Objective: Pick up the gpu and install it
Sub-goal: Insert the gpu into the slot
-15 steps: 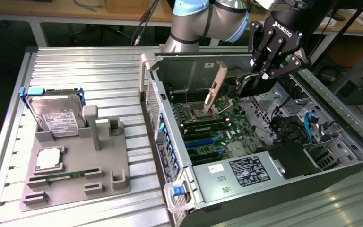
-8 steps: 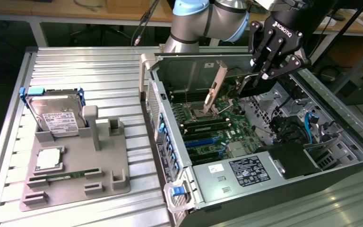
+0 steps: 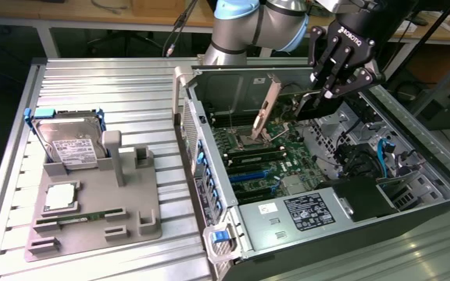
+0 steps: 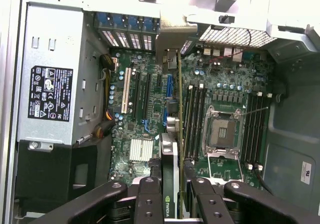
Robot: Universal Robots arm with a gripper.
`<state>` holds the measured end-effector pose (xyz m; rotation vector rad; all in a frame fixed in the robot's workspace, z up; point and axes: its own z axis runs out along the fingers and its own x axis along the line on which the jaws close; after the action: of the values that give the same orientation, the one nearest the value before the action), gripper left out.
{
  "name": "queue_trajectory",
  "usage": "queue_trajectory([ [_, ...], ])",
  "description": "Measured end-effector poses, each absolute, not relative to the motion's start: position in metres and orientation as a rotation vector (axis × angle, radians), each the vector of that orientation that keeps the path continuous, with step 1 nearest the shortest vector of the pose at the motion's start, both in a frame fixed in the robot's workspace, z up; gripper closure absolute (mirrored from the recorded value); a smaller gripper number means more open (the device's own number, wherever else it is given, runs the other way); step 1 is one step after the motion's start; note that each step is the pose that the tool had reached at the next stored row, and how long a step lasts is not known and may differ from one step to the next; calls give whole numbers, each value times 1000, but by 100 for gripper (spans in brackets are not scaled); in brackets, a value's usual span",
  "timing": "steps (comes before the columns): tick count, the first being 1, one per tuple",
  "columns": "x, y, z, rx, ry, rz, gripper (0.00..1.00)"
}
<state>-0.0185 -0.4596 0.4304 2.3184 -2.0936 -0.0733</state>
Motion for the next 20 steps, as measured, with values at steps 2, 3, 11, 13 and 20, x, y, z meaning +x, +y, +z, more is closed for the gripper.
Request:
queue_trajectory([
  [2, -18, -460, 430, 2308, -2105, -73, 73],
  [3, -18, -460, 430, 2304, -2110, -74, 73],
  [11, -18, -460, 430, 2285, -2132, -74, 73],
  [13, -18, -460, 430, 2281, -2135, -74, 73],
  [20, -18, -460, 430, 2272, -2146, -74, 73],
])
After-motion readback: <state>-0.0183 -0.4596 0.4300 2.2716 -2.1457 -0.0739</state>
